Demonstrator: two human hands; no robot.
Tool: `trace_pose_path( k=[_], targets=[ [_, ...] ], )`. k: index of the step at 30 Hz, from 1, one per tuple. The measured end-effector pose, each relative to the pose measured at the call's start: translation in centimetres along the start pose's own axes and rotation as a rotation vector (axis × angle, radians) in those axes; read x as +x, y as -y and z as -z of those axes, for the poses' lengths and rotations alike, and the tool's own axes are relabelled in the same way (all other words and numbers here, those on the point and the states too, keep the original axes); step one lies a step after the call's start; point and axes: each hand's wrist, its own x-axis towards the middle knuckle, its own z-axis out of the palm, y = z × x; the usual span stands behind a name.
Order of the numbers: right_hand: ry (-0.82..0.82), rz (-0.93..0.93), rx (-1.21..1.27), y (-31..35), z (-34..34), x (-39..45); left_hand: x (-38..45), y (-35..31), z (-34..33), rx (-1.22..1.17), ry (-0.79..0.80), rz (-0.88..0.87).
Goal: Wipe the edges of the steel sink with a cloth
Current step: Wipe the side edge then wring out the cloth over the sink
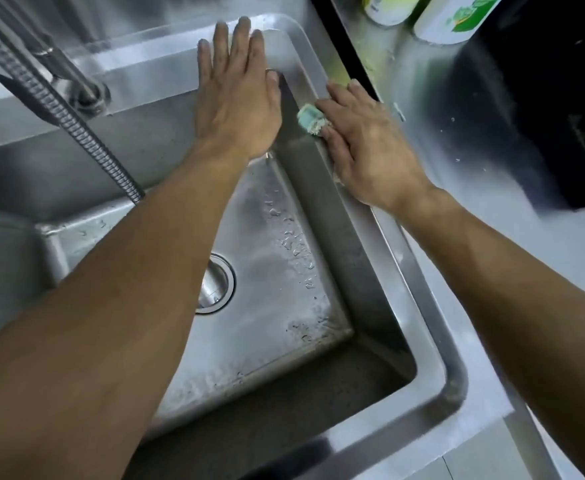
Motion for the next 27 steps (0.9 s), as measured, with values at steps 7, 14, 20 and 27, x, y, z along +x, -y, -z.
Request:
trace_pose_path(
  k=[7, 14, 20, 27],
  targets=[
    [-0.025, 0.068, -0.089, -0.1, -0.5, 7.1, -0.2, 0.5, -0.3, 0.001, 0.019, 0.066],
    [0.165, 0.31, -0.034, 1.8, 0.2, 5.1, -11.5, -1.6, -0.1, -0.422, 0.028, 0.248],
    [0.389, 0.212, 0.211, 8.4, -0.9, -1.0, -24.3, 2.8, 6.2, -1.163, 0.504, 0.385],
    [0.669, -0.06, 0.514, 11.5, -4.4, -0.1, -19.2, 11.7, 7.8, -0.977, -0.104, 0.846]
  ],
)
